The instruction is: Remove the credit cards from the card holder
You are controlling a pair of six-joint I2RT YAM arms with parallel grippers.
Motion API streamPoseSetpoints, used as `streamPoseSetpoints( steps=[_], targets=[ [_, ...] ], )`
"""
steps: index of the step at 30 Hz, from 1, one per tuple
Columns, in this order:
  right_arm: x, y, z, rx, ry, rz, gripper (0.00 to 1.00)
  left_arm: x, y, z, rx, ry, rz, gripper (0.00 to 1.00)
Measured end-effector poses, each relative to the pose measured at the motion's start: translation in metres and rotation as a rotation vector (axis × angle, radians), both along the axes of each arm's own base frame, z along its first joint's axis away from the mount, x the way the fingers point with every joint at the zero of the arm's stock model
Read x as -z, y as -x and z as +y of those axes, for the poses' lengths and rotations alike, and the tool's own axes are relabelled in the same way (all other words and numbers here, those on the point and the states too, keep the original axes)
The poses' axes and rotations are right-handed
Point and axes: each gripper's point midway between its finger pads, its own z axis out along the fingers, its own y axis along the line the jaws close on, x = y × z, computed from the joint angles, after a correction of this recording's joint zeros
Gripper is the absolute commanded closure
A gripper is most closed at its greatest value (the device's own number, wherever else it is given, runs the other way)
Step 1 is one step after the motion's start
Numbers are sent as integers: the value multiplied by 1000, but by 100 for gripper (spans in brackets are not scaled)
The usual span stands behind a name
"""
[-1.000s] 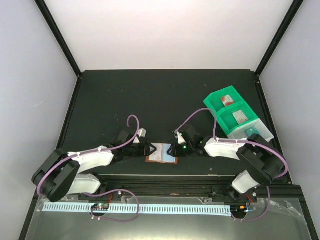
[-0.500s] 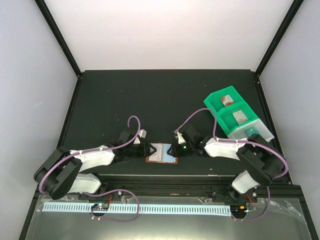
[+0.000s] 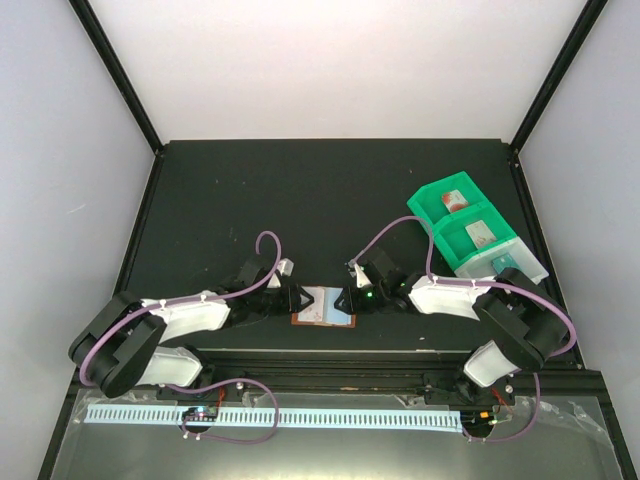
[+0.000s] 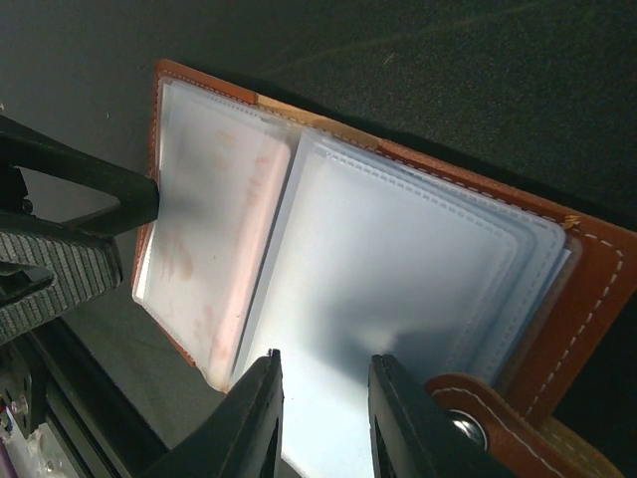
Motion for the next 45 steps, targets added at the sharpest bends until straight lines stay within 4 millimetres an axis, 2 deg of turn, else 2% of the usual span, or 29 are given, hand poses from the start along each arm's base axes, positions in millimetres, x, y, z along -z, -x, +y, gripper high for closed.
streamPoseSetpoints(
  steps=[13,20,33,45],
  targets=[
    [0,0,0,0,1,0,73,-12,4,-13,26,95,28,49],
    [0,0,0,-2,1,-1,73,-14,5,-8,14,77,22,46],
    [1,0,0,-3,0,-2,73,1,10,0,7,12,62,43],
    [1,0,0,-3,-5,-7,74,1,6,-2,6,0,63,42]
  ],
)
